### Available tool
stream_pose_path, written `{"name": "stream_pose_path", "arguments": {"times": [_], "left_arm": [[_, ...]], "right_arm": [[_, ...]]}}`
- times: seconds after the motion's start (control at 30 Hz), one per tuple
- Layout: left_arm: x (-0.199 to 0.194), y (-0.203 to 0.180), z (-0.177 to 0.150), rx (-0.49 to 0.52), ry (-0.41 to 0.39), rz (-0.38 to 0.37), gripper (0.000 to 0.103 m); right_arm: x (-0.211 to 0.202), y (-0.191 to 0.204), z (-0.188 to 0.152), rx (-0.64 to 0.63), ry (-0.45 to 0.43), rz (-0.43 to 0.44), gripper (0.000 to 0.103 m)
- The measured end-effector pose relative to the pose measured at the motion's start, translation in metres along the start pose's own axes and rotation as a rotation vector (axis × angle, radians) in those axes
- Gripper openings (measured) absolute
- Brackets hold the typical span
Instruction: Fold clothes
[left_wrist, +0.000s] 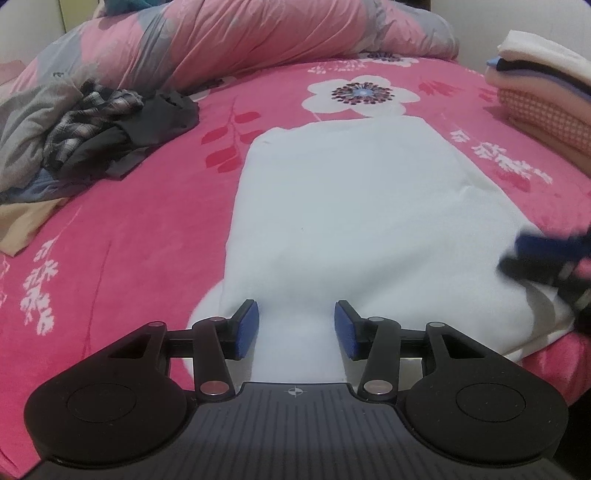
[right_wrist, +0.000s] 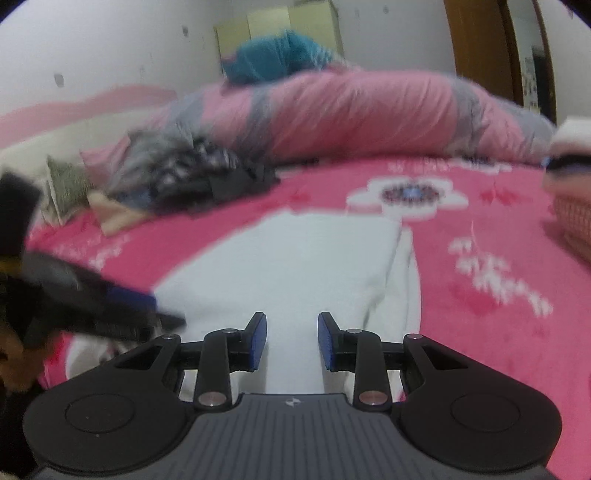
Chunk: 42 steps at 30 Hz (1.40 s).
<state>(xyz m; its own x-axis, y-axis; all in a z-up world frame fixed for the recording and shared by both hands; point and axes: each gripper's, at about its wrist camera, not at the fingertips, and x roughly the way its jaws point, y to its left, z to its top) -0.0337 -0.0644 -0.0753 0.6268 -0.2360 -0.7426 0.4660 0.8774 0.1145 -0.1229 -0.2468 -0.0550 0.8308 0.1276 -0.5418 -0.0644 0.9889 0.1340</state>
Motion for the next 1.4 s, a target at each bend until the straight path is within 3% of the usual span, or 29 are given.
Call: {"name": "stream_pose_path", "arguments": {"times": [0.23, 0.33, 0.43, 0.63, 1.1, 1.4], "left_arm": [[-0.003, 0.001, 0.000, -0.028, -0.017, -0.006, 0.047], [-0.021, 0.008, -0.004, -0.085, -0.122, -0.043, 0.048], [-0.031, 0.001, -0.007, -0.049, -0.169, -0.028, 0.051], [-0.017, -0.009, -0.028, -0.036, -0.107, -0.043, 0.051], [-0.017, -0.012, -0.043, 0.009, -0.176, -0.031, 0.052], [-0.017, -0.008, -0.045, 0.034, -0.190, -0.055, 0.053]], "right_arm": [[0.006, -0.006, -0.019, 0.034, -0.012, -0.009, 0.033], [0.004, -0.004, -0.025, 0.016, -0.031, -0.010, 0.034], [0.003, -0.007, -0.027, 0.025, -0.044, -0.001, 0.034], [0.003, -0.008, -0.028, 0.035, -0.050, 0.005, 0.035], [-0.003, -0.002, -0.037, 0.035, -0.084, -0.015, 0.038], [-0.037, 0.000, -0.055, 0.053, -0.117, -0.009, 0.039]]}}
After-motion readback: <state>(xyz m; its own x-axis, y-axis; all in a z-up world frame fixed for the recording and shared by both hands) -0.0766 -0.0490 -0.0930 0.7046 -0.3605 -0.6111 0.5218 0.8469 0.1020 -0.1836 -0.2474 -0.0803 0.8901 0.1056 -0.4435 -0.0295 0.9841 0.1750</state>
